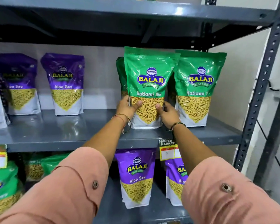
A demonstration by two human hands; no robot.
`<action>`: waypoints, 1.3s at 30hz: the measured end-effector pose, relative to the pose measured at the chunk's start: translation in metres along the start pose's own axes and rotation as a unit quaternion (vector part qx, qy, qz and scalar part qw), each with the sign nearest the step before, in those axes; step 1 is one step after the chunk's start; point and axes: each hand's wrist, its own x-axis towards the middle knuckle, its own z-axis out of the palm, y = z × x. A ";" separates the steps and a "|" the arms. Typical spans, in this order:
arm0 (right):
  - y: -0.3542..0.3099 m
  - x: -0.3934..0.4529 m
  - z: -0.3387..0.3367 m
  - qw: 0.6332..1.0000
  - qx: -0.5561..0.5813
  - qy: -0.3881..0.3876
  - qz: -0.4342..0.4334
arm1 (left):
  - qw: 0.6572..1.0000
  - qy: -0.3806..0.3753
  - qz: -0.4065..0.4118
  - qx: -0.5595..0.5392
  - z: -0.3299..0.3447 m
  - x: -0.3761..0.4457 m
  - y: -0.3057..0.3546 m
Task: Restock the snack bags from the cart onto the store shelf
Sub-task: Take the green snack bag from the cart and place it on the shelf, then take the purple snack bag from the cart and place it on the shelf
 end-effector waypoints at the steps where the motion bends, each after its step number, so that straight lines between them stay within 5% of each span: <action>1: 0.005 0.003 0.001 1.000 0.002 -0.001 0.003 | 1.000 -0.003 0.001 0.002 0.000 -0.001 0.002; 6: -0.003 -0.010 -0.001 1.000 0.023 -0.001 0.001 | 1.000 -0.019 0.005 0.002 -0.006 -0.013 0.011; 9: -0.025 -0.032 0.002 0.995 0.065 0.076 -0.026 | 1.000 -0.020 0.002 0.002 -0.012 -0.025 0.018; 13: -0.073 -0.056 0.013 0.959 0.004 0.253 -0.125 | 0.995 0.079 0.036 0.039 -0.046 -0.035 0.035; 17: -0.129 -0.071 0.062 0.920 -0.074 0.276 -0.268 | 0.980 0.163 0.082 0.076 -0.123 -0.045 0.037; 22: -0.176 -0.106 0.171 0.910 -0.029 0.142 -0.388 | 0.949 0.259 0.068 0.169 -0.245 -0.076 0.008; 32: -0.200 -0.272 0.409 0.911 0.067 -0.190 -0.360 | 0.861 0.415 -0.137 0.258 -0.472 -0.265 -0.119; 39: -0.153 -0.417 0.536 0.822 -0.007 -0.485 -0.300 | 0.764 0.508 -0.357 0.174 -0.534 -0.477 -0.202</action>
